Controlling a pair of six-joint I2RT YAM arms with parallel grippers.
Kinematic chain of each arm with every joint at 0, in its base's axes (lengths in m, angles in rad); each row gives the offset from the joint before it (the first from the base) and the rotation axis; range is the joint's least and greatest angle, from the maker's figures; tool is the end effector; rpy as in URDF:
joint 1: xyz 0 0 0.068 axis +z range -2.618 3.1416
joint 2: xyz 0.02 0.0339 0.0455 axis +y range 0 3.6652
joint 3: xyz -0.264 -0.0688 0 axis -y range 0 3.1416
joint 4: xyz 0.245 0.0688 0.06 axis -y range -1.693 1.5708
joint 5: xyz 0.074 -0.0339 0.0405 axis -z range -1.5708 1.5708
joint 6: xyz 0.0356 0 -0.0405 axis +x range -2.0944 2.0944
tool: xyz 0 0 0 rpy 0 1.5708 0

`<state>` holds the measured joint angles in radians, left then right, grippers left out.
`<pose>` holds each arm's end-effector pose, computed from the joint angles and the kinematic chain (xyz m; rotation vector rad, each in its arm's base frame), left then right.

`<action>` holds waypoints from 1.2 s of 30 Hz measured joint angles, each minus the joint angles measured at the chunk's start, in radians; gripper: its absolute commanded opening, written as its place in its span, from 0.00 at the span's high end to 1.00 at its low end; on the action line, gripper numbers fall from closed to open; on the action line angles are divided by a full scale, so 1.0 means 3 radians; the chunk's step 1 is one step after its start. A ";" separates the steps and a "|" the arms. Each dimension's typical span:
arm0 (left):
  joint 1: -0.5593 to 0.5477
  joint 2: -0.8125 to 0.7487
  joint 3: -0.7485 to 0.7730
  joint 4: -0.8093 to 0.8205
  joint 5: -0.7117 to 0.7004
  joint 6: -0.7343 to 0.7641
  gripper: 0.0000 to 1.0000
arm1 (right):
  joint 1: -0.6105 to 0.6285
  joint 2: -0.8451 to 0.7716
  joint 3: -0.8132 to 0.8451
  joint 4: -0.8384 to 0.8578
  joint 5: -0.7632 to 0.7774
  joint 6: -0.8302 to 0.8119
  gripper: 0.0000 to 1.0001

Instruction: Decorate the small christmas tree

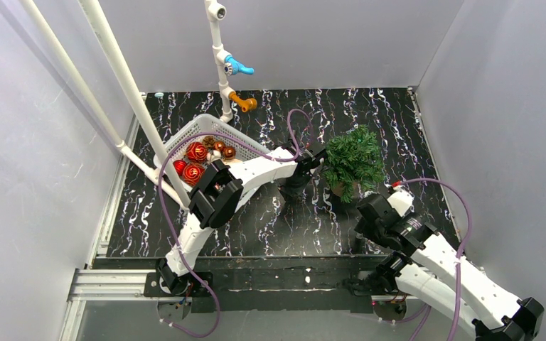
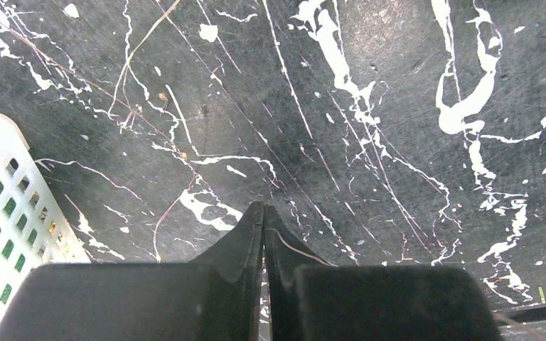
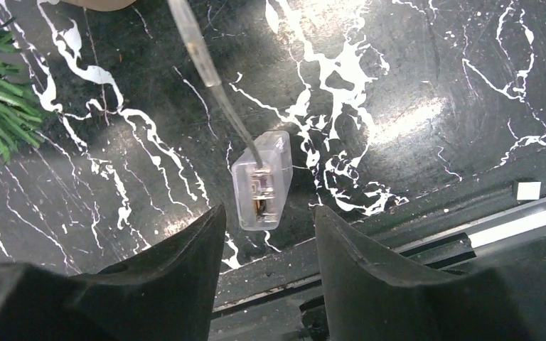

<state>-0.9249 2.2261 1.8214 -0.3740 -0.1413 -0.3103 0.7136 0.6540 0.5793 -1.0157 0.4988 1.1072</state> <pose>0.3095 -0.4022 0.2048 0.6534 2.2919 -0.4394 0.0927 0.0578 0.2223 0.6317 2.3834 0.0915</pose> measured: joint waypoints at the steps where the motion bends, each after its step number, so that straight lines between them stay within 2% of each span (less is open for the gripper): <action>1: 0.0000 -0.0003 0.0000 -0.0003 0.0000 0.0000 1.00 | 0.0000 -0.0001 -0.0028 -0.0003 0.0015 0.0031 0.55; 5: 0.0000 -0.0042 0.0000 -0.0006 -0.0004 0.0010 1.00 | 0.0000 -0.0009 -0.0075 -0.0003 0.0066 0.0102 0.85; 8: 0.0000 -0.0111 0.0000 -0.0008 -0.0008 0.0018 1.00 | 0.0000 -0.0027 -0.0075 -0.0003 0.0136 0.0158 0.99; 19: 0.0000 -0.0301 -0.0018 -0.0006 -0.0025 0.0053 1.00 | -0.0025 -0.0095 -0.0055 -0.0055 0.0352 0.0154 0.99; 27: 0.0000 -0.0306 -0.0089 -0.0019 -0.0031 0.0075 1.00 | -0.0038 -0.0416 -0.0062 -0.0060 0.0017 0.0270 0.99; 36: 0.0000 -0.0306 -0.0095 -0.0018 -0.0031 0.0076 1.00 | -0.0041 -0.0356 -0.0061 -0.0282 -0.0131 0.0479 0.99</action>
<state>-0.9249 2.1342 1.7927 -0.3794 -0.1505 -0.2874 0.7013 0.5472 0.5610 -1.1004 0.4595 1.2510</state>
